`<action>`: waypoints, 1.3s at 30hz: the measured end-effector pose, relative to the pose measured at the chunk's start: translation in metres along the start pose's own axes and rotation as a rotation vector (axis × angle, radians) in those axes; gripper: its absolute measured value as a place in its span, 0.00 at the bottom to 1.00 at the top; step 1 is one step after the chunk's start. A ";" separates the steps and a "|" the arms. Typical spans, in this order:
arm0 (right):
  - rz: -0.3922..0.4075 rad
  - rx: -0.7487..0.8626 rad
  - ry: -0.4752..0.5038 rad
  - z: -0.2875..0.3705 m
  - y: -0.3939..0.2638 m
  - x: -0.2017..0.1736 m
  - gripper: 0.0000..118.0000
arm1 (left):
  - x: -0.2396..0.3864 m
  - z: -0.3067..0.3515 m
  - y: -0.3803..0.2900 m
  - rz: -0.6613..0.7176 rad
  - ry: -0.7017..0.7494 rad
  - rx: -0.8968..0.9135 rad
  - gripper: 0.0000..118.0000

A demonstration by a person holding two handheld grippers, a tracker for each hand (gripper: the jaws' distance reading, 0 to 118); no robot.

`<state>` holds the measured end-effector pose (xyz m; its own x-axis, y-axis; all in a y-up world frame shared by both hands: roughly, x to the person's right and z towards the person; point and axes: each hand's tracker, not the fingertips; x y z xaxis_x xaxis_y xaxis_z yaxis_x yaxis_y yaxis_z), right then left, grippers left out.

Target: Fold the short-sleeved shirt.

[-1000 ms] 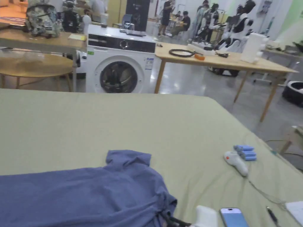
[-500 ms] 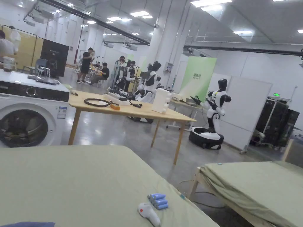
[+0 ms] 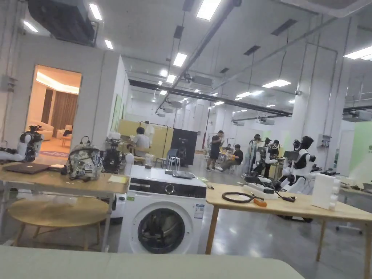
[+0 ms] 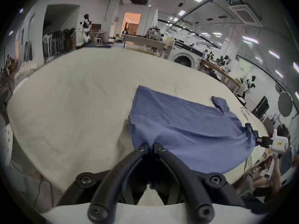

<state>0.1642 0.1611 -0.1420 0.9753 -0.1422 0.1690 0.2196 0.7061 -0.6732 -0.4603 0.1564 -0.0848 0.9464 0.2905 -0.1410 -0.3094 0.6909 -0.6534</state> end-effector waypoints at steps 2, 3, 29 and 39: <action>0.000 -0.032 0.002 -0.002 -0.013 0.004 0.10 | 0.013 0.001 -0.013 -0.031 0.002 0.014 0.05; 0.005 -0.043 0.008 -0.005 -0.018 0.004 0.28 | 0.015 -0.002 -0.016 -0.050 0.015 0.006 0.25; 0.273 0.317 0.308 0.023 0.057 -0.113 0.00 | 0.101 0.026 0.068 -0.220 -0.094 0.381 0.00; 0.254 0.253 0.340 0.011 0.037 -0.098 0.00 | 0.036 -0.070 0.143 -0.116 -0.010 0.023 0.49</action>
<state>0.0768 0.2090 -0.1752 0.9589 -0.1322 -0.2511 0.0021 0.8881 -0.4596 -0.4639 0.2187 -0.2355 0.9750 0.2142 -0.0585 -0.2003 0.7349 -0.6480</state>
